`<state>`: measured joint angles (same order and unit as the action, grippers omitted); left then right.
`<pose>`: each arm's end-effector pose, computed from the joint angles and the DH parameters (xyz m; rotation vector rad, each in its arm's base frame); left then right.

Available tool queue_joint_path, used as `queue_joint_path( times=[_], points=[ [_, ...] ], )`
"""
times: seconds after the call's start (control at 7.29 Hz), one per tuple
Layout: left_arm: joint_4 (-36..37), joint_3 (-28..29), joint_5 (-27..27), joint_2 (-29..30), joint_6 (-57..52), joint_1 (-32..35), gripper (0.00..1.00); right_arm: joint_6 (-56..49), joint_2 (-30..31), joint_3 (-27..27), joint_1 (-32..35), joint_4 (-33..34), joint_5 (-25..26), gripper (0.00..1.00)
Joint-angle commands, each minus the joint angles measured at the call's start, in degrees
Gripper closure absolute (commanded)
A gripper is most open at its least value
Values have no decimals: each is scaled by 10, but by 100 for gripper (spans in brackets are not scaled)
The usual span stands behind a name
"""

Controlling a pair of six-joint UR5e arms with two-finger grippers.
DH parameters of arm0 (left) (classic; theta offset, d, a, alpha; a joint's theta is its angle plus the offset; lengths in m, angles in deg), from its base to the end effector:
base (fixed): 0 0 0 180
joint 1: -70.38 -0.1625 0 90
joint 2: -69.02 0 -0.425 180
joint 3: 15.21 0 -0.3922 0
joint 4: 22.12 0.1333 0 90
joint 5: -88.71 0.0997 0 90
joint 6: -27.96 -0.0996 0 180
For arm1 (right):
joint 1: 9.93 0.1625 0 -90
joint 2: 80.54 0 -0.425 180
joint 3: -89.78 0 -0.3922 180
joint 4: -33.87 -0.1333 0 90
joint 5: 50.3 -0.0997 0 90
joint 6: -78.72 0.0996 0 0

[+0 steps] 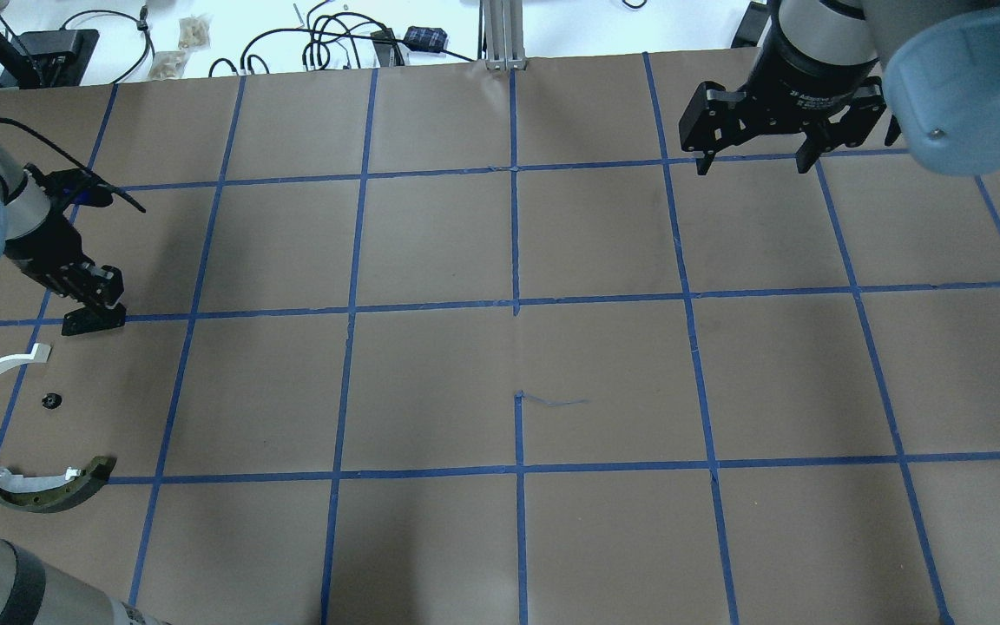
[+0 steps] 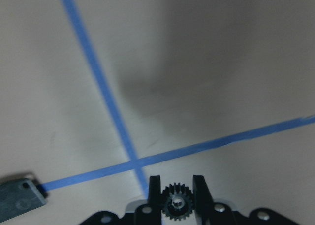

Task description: Place bearing gear from tray to pile

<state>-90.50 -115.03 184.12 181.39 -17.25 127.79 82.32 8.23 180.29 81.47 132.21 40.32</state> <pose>0.2045 -0.5499 0.2308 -0.3523 -3.0631 -0.3134 0.1447 -0.5082 0.4880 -0.0611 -3.1300 0.1811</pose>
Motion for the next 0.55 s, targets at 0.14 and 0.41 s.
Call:
queue_joint_path(
  times=[0.14, 0.41],
  points=[
    [3, -27, 8, 14, -43, -79, 100, 0, 0, 0, 0, 0, 0, 0],
    [2, -27, 9, 20, -43, -81, 100, 1, 1, 0, 0, -1, 1, 0]
  ],
)
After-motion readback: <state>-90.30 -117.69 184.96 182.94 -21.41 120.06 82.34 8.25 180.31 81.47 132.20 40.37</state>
